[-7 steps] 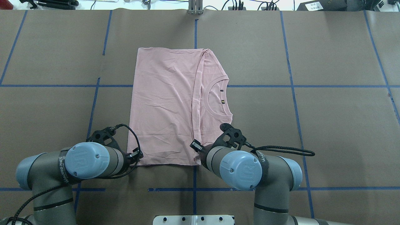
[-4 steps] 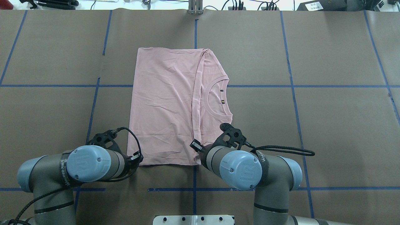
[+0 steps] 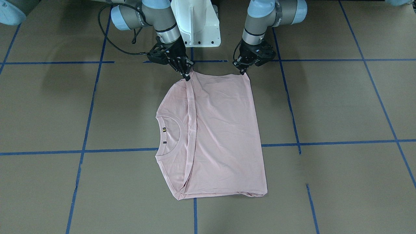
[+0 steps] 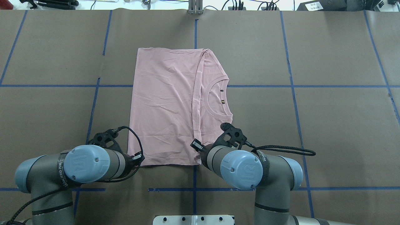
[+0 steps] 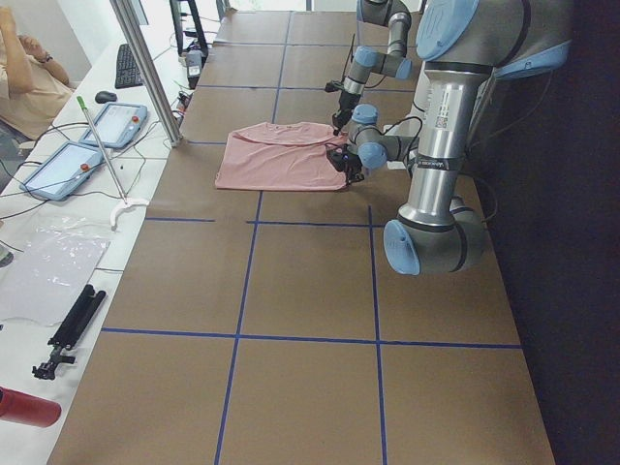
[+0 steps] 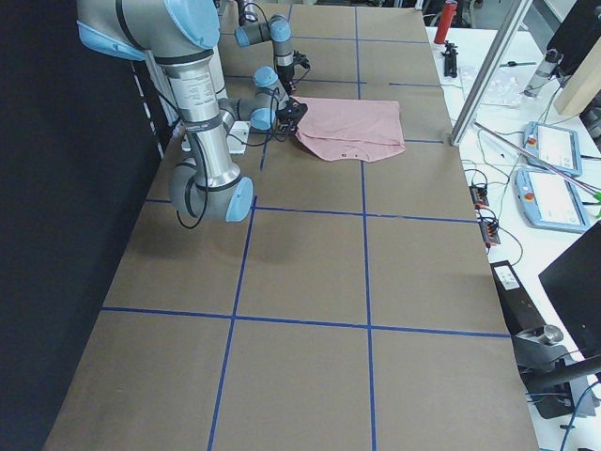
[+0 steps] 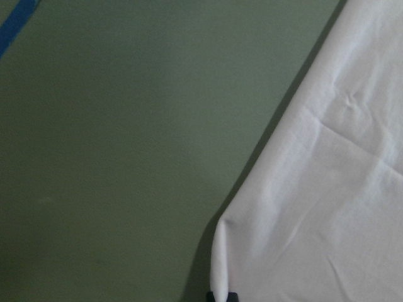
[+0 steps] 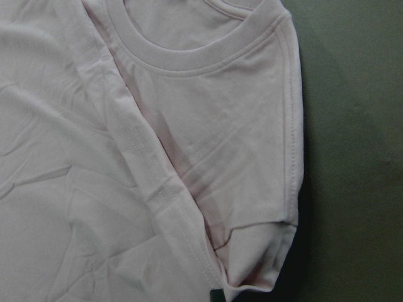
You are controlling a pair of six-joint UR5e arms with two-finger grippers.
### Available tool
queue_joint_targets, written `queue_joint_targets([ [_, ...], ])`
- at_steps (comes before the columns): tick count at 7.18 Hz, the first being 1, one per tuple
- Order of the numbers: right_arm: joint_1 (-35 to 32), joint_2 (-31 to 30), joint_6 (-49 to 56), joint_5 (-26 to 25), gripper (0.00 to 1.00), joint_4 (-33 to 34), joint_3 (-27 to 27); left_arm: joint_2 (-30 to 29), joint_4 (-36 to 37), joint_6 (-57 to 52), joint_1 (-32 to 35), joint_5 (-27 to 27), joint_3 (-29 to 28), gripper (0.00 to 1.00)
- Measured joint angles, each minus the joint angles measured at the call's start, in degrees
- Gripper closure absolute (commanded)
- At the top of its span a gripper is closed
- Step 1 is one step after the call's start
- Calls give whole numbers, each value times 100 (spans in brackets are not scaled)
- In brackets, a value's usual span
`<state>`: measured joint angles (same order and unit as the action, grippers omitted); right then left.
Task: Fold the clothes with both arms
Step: 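Grasp the near edge of the shirt with both grippers, then lift the near edge with both grippers and fold it over the far half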
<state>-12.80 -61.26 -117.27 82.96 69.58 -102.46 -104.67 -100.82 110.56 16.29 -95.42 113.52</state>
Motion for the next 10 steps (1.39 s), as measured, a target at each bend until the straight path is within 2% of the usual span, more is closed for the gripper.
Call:
queue_joint_targets([
  [1,55,-134,-2,-64,100,23,-174,-7,133,2,-4,-8,269,100],
  [3,311,-638,5,-202,100,244,-1138,-82,881,243,-42,-20,1136,100],
  [4,278,-682,22,-117,100,609,-1509,-220,1107,441,18,-16,1305,100],
  [5,-11,-567,45,182,100,921,-1578,-502,1199,510,245,-5,1197,100],
  [6,-545,-321,62,699,100,1053,-1342,-889,1191,478,619,4,862,100],
  [7,-1121,93,68,1235,100,1092,-831,-1249,1027,307,1046,6,356,100],
  [8,-1636,685,73,1681,100,1093,-39,-1498,718,53,1465,6,-202,100],
  [10,-2317,1698,93,2176,100,895,1511,-1658,-138,-284,1963,86,-1254,100],
])
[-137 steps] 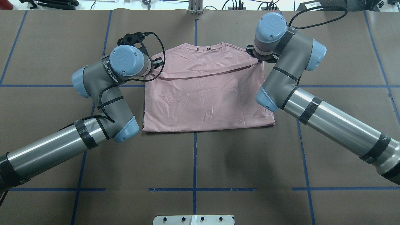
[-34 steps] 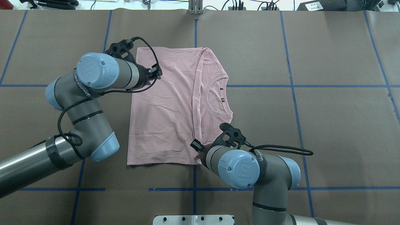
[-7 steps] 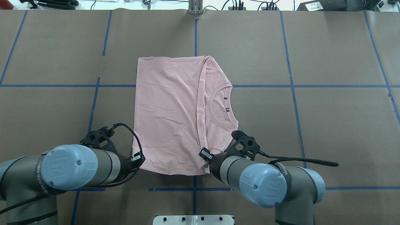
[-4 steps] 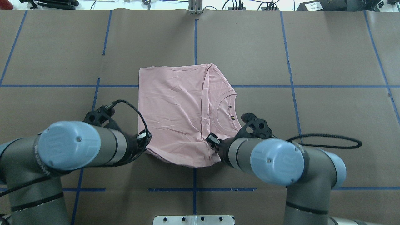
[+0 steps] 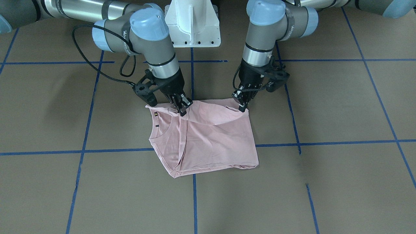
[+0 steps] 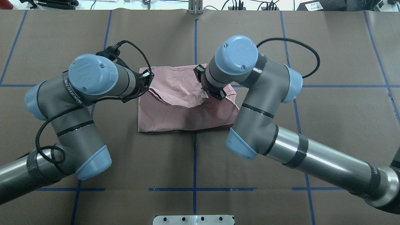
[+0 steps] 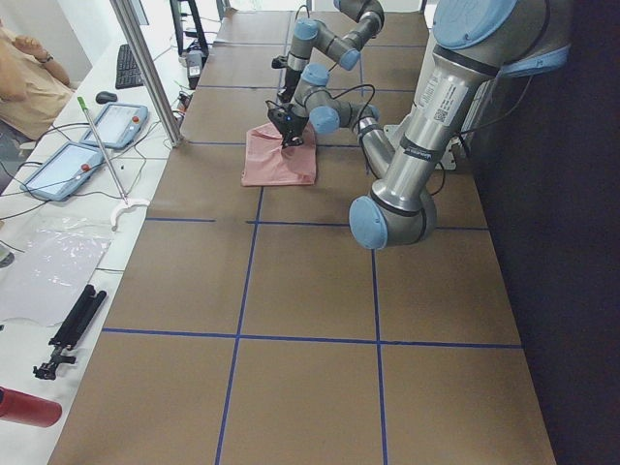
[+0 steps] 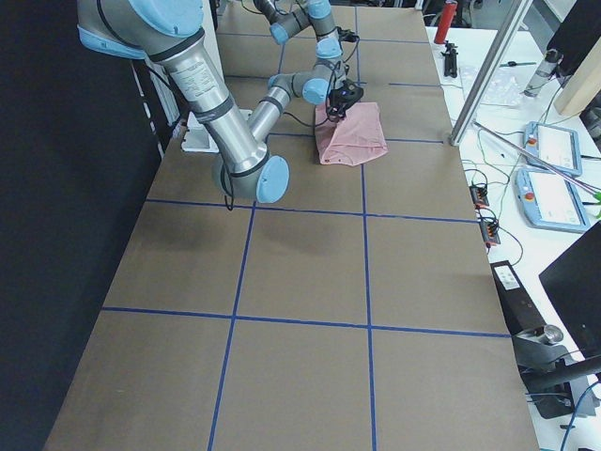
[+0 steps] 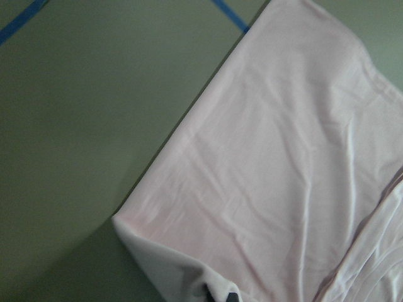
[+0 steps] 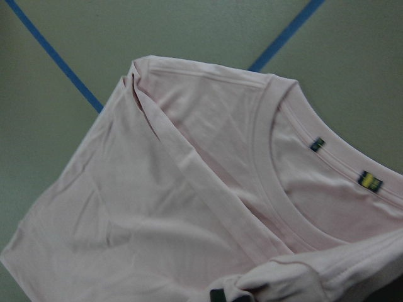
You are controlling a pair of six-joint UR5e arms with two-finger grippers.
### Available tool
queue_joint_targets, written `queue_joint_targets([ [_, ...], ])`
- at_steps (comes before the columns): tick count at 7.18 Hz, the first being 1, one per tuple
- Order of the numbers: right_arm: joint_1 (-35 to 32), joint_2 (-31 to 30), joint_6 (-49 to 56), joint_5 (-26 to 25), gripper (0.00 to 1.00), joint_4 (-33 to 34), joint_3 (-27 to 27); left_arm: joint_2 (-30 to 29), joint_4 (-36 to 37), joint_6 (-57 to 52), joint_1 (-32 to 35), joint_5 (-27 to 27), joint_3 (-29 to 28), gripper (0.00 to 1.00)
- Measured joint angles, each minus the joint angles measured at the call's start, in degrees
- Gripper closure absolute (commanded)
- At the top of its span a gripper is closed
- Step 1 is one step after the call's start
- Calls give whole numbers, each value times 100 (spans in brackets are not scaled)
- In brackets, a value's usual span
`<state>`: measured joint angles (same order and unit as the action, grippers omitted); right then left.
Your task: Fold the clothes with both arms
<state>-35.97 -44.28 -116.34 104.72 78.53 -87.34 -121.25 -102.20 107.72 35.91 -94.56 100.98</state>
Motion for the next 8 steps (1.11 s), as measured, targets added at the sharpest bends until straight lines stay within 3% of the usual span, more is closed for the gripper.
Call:
queue_joint_targets([
  [1,-195,221,19,111,100,-429,633,-18,-438,-60,91,71,-422,100],
  [2,-322,437,78,149,93,-906,1312,-44,-801,-92,140,171,-770,86],
  [3,-412,710,162,120,30,-1427,2107,-142,-1212,-267,158,367,-1251,78],
  [4,-514,1024,309,-10,0,-1989,3026,-330,-1834,-725,270,632,-2022,2],
  [5,-650,1307,561,-178,0,-2366,3755,-479,-2551,-1338,522,827,-2755,0],
  [6,-781,1477,786,-271,0,-2510,4107,-535,-3019,-1886,734,903,-3145,0],
  [8,-1121,1583,1169,-47,0,-2560,4242,-535,-3226,-2223,848,853,-3173,0],
])
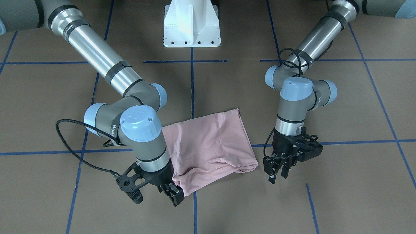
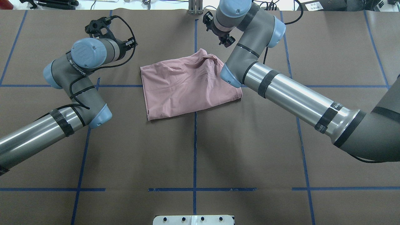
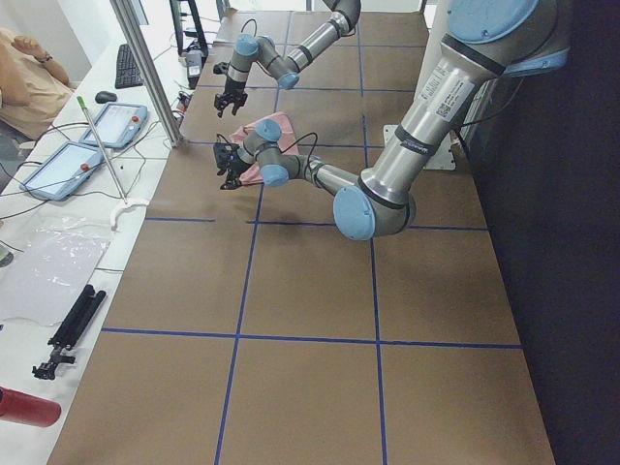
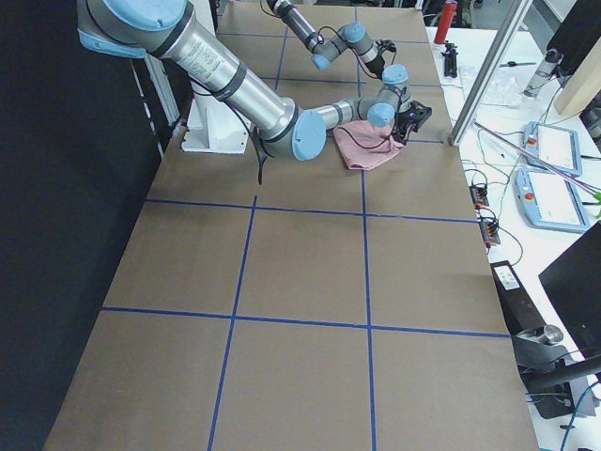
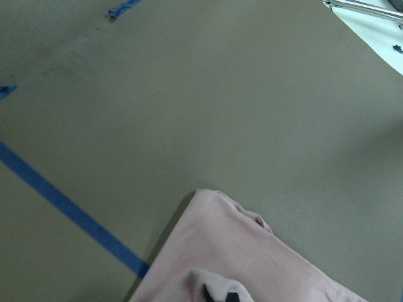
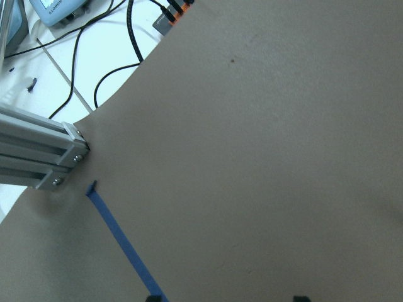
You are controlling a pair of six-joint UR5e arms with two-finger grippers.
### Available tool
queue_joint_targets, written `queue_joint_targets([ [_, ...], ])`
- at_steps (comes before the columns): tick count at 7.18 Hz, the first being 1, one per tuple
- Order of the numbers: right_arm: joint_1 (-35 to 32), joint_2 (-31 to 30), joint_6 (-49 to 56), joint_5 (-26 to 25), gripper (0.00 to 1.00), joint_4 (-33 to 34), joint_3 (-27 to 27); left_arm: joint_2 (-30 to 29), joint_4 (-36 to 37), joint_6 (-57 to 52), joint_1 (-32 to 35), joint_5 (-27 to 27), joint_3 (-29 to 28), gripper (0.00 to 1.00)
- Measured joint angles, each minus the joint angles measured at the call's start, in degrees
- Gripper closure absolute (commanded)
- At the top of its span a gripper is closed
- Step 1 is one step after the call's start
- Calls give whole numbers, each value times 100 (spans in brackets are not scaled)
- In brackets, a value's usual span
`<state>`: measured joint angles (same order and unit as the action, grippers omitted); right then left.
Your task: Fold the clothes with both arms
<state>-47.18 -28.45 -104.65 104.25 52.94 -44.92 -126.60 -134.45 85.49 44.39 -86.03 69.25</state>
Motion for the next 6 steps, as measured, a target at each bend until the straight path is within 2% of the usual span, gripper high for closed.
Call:
queue_joint_targets([
  [1,-135,-49,224,197,0,4,-65,100,-9,-62,27,-275,244,0],
  [2,-275,-360,604,427,0,55,-419,391,-18,-346,102,-684,634,0],
  [3,-543,-1030,1408,840,0,215,-1056,913,-29,-1087,249,-1031,1171,0],
  [4,-934,-1734,2519,1307,0,496,-1647,1506,-44,-2050,498,-1407,1599,0],
  [6,-1888,-3017,5136,2101,0,1406,-2804,2526,-31,-3817,1484,-2755,1888,0],
])
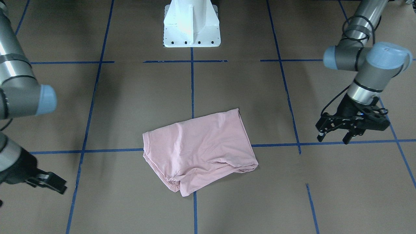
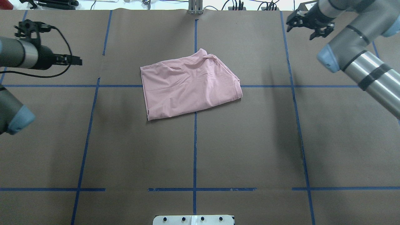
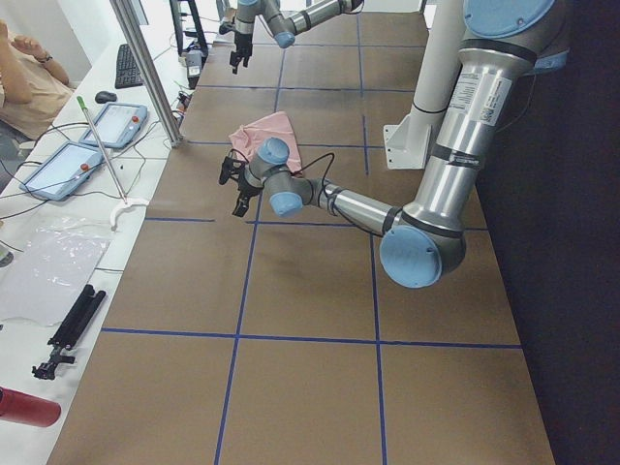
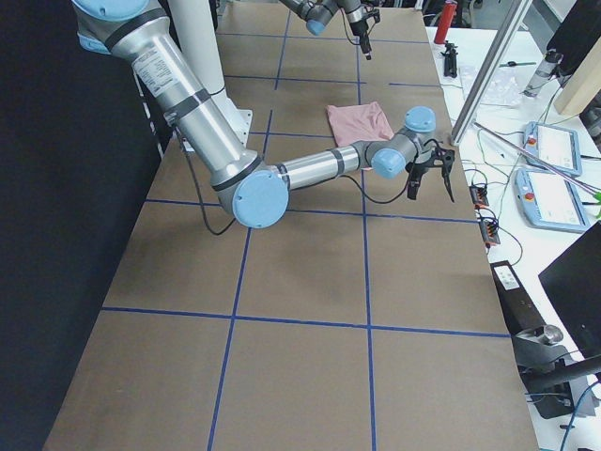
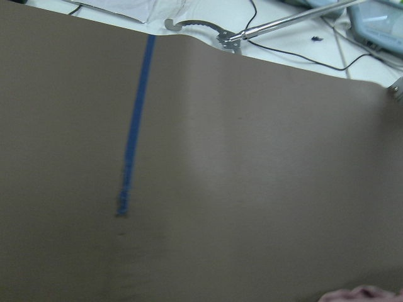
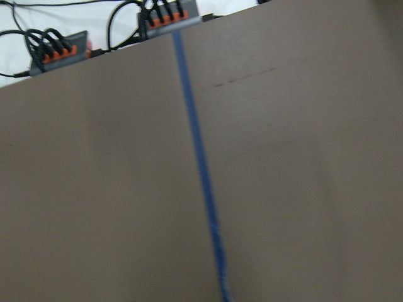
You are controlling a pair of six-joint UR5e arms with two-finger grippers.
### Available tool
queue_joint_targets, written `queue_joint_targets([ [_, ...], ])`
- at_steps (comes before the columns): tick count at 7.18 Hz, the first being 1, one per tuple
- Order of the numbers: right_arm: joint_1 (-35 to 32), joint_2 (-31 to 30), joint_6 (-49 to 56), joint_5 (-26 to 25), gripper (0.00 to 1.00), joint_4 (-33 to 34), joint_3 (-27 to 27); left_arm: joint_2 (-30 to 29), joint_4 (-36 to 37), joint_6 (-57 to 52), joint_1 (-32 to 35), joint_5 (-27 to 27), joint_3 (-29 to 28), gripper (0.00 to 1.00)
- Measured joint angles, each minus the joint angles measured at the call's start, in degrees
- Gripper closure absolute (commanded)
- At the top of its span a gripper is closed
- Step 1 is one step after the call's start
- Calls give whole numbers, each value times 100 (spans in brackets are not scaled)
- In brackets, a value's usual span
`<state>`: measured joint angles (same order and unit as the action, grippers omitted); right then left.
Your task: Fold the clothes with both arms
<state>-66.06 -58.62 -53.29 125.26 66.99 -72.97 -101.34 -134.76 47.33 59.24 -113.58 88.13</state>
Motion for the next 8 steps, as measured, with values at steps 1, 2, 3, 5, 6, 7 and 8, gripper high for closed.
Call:
queue_joint_targets([
  [1,-417,-549,1454,240,0,564,-446,358,77,-1000,587,-556,8,0],
  [2,-816,-979,2682,405,0,1162,-819,607,403,-2150,1176,-939,16,0],
  [3,-1154,-1321,3449,520,0,1785,-1256,702,991,-3277,1668,-1149,28,0],
  [5,-1442,-2107,4093,584,0,2886,-2464,634,2570,-5238,2511,-1286,89,0],
  [6,-1469,-2412,4230,607,0,3070,-2802,478,3389,-5549,2682,-1300,255,0],
  [7,-1462,-2579,4297,615,0,3112,-2951,417,3997,-5645,2740,-1326,440,0],
  [8,-1444,-2652,4331,610,0,3107,-2983,505,4367,-5672,2759,-1461,599,0],
])
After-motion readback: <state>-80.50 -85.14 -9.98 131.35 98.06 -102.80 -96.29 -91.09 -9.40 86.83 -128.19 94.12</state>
